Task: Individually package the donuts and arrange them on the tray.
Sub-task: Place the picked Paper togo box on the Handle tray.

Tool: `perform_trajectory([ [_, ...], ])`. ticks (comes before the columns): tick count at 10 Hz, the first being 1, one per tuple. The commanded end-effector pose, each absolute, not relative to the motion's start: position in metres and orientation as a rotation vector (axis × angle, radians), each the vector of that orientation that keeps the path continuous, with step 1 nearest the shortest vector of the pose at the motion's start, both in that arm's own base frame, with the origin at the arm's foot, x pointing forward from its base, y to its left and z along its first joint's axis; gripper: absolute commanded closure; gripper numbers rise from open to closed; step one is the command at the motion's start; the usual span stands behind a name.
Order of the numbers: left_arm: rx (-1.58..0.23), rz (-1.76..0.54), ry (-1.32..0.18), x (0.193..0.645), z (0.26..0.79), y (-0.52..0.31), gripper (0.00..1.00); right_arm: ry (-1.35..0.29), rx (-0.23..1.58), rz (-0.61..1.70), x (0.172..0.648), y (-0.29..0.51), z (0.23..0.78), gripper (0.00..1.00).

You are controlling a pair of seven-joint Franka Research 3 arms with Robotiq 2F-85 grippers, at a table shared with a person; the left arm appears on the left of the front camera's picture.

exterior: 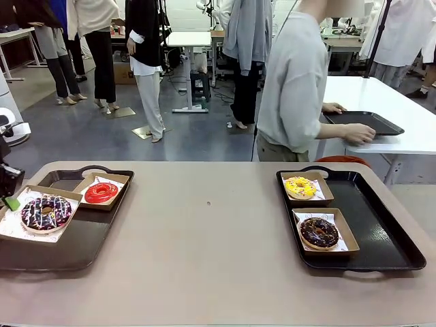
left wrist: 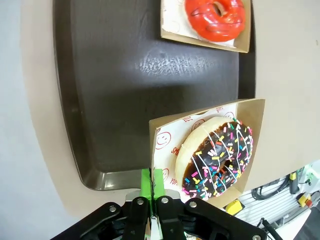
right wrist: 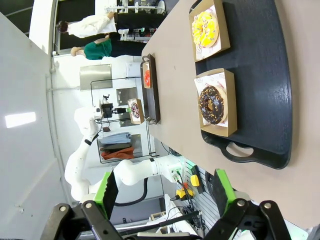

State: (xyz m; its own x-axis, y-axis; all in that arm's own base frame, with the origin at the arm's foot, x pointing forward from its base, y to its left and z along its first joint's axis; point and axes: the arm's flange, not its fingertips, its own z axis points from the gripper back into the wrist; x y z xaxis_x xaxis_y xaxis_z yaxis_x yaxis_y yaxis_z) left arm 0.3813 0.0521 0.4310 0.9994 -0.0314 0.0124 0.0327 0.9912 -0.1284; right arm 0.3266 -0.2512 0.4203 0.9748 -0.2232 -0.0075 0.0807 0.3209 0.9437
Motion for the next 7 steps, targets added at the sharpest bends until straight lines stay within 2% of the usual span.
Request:
perform_trajectory([
  [1, -0.147, -0.006, -0.061, 0.372, 0.416, 0.061, 0.99, -0.132, 1.232, -0.202, 0.327, -0.252, 0.421, 0.0],
  [7, -0.066, 0.021, -0.059, 0.392, 0.381, 0.066, 0.99, -0.132, 1.232, -0.202, 0.327, -0.252, 0.421, 0.0],
])
